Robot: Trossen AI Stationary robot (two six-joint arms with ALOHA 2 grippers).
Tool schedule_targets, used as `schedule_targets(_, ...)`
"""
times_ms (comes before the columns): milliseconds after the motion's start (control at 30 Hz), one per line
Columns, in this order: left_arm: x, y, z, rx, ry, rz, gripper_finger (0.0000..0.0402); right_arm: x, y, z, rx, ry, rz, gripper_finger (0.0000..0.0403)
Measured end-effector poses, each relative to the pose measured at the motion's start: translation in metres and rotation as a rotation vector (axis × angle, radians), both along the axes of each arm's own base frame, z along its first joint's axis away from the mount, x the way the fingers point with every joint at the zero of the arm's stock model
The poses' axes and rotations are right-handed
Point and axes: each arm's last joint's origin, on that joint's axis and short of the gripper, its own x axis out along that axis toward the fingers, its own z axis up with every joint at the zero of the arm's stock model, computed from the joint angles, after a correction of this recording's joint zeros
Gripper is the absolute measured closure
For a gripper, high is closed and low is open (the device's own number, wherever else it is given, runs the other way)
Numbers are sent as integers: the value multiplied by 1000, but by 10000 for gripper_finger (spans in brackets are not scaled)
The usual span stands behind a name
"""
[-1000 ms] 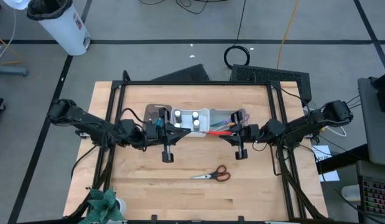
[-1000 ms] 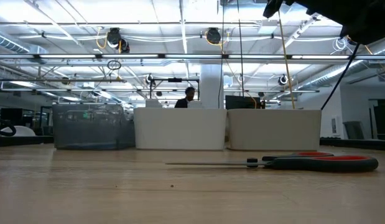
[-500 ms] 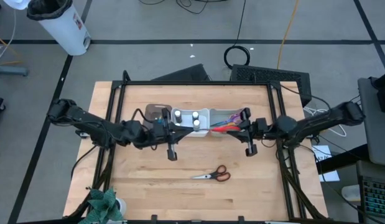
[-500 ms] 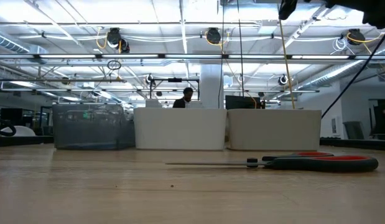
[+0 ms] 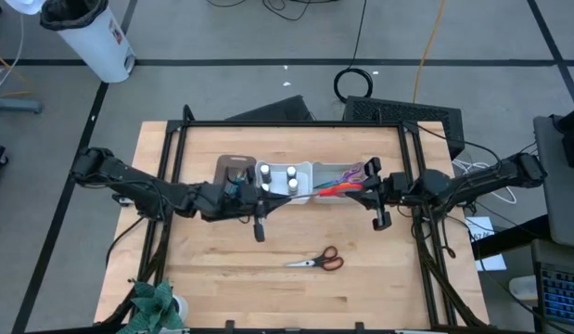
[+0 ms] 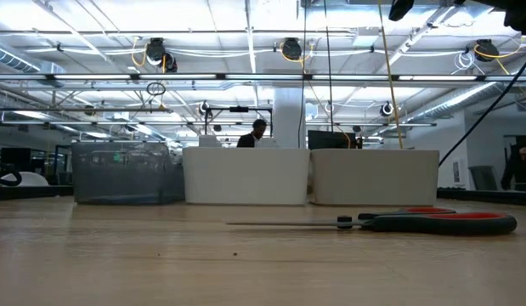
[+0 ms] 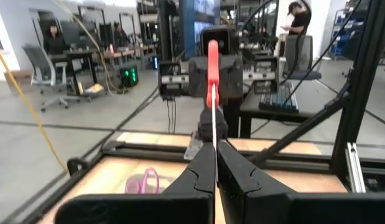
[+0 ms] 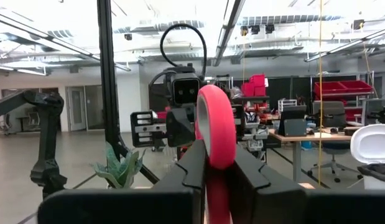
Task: Pick & Place Paint Supplies
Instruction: Adjust the red scissors in the gray bin
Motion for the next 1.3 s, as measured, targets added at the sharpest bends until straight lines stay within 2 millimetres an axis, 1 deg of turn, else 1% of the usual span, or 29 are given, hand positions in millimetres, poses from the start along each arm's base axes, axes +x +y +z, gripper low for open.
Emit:
schedule_targets(100, 0, 1, -4, -35, 38, 5, 394, 1, 0, -2, 2, 25, -8, 384)
schedule_targets(200, 0, 2, -8, -58, 62, 24, 374, 4, -1, 1, 16, 79, -54, 384)
schedule_targets(333, 0, 3, -8, -60, 56, 63, 340, 8, -2, 18, 23, 178, -123, 384)
schedule_targets(500, -1, 8, -8, -21, 57, 214, 294, 9, -4, 36, 34, 269, -195, 384)
schedule_targets(633, -3, 9, -10, 9, 74, 305, 255, 4, -8, 44, 9, 345, -308, 384)
schedule_targets(700, -3, 10, -11, 21, 89, 322, 238, 2, -11, 46, 1, 374, -387, 384)
schedule_targets(833, -4, 10, -16, 47, 139, 329, 215, -4, -16, 43, -10, 432, -553, 384)
schedule_targets(933, -5, 11, -19, 29, 165, 336, 205, -9, -19, 37, 42, 474, -665, 384)
schedule_targets(1067, -6, 11, -22, 1, 182, 344, 202, -11, -20, 29, 137, 513, -677, 376)
schedule_targets(1133, -6, 11, -23, -5, 186, 345, 202, -13, -20, 22, 206, 548, -677, 381)
schedule_targets(1233, -6, 11, -24, -20, 188, 348, 201, -20, -21, 10, 290, 635, -667, 385)
schedule_targets(1300, -6, 11, -24, -24, 187, 349, 201, -24, -22, 2, 388, 696, -655, 385)
